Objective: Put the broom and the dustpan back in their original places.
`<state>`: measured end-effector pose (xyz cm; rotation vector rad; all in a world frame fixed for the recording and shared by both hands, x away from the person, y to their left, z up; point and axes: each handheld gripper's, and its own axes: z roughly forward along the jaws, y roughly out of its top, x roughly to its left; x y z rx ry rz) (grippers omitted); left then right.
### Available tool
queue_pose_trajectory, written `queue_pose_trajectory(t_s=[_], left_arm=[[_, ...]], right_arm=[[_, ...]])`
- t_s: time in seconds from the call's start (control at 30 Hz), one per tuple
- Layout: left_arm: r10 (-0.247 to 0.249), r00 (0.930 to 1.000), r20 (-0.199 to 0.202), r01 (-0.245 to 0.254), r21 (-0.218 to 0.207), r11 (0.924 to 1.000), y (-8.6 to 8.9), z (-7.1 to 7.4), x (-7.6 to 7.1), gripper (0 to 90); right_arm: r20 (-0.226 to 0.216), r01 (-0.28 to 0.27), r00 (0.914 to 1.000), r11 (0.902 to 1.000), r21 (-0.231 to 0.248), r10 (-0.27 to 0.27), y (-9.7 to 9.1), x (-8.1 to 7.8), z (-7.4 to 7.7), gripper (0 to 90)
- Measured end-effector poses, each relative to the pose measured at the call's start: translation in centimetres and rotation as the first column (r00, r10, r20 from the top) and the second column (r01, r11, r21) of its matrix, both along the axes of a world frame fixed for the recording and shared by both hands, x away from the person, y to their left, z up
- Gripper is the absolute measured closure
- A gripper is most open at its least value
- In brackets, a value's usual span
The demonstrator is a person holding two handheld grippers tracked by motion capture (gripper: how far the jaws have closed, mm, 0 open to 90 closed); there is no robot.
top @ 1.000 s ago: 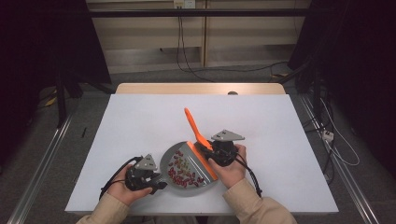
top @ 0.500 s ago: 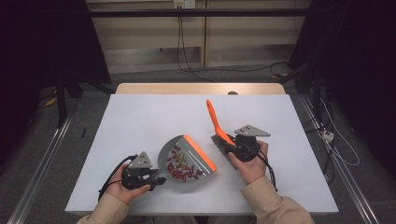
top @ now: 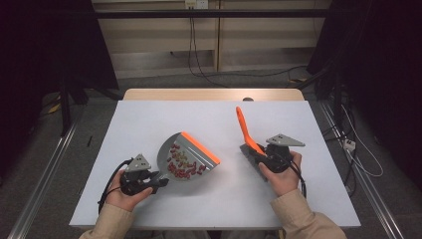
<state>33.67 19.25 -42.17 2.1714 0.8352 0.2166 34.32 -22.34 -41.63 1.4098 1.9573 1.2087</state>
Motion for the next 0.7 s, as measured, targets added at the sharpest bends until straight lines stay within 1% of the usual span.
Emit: queue_pose_trajectory(t_s=[0.03, 0.1, 0.17, 0.2, 0.27, 0.33, 0.37, 0.47, 0.57, 0.63, 0.7], left_arm=[[0.015, 0.9998, -0.01, -0.015, -0.002, 0.9999, 0.1, 0.0, 0.1, 63.2], [0.045, 0.9989, -0.01, -0.046, -0.003, 0.999, 0.4, -0.2, 0.4, 63.2], [0.079, 0.9969, -0.005, -0.079, 0.009, 0.9968, 0.7, -0.2, 0.6, 63.2], [0.082, 0.9966, -0.01, -0.082, 0.003, 0.9966, 0.9, -0.3, 0.8, 63.2], [0.109, 0.9941, -0.006, -0.108, 0.008, 0.9941, 1.2, -0.4, 1.1, 63.2], [0.137, 0.9906, -0.003, -0.137, 0.022, 0.9904, 1.5, -0.5, 1.4, 63.2], [0.156, 0.9877, -0.002, -0.156, 0.017, 0.9876, 1.6, -0.7, 1.6, 63.2], [0.195, 0.9807, -0.013, -0.194, 0.029, 0.9805, 1.9, -1.0, 2.0, 63.2], [0.237, 0.9714, -0.01, -0.237, 0.044, 0.9706, 2.2, -1.3, 2.3, 63.2], [0.262, 0.9648, -0.022, -0.261, 0.035, 0.9646, 2.4, -1.4, 2.5, 63.2], [0.28, 0.9597, -0.021, -0.279, 0.044, 0.9592, 2.6, -1.5, 2.7, 63.2]], right_arm=[[0.0, 0.002, 1.0, 1.0, -0.003, -0.002, -0.3, 0.0, 0.0, 71.0], [0.001, 0.01, 0.9999, 0.9999, -0.002, -0.01, -0.7, -0.1, 0.0, 71.1], [0.0, 0.017, 0.9998, 0.9998, 0.0, -0.017, -1.2, -0.1, 0.1, 71.0], [0.002, 0.021, 0.9998, 0.9998, -0.003, -0.021, -1.4, -0.2, 0.1, 71.1], [0.003, 0.028, 0.9996, 0.9996, -0.008, -0.028, -1.9, -0.2, 0.2, 71.1], [0.005, 0.037, 0.9993, 0.9993, -0.006, -0.037, -2.3, -0.3, 0.2, 71.1], [0.004, 0.044, 0.999, 0.999, -0.006, -0.044, -2.6, -0.3, 0.2, 71.0], [0.0, 0.054, 0.9985, 0.9985, -0.012, -0.054, -3.0, -0.3, 0.1, 71.0], [0.001, 0.057, 0.9984, 0.9982, -0.016, -0.057, -3.3, -0.4, 0.1, 71.0], [0.002, 0.058, 0.9983, 0.9982, -0.014, -0.058, -3.5, -0.4, 0.2, 71.1], [0.006, 0.062, 0.998, 0.9979, -0.017, -0.062, -3.6, -0.4, 0.3, 71.1]])
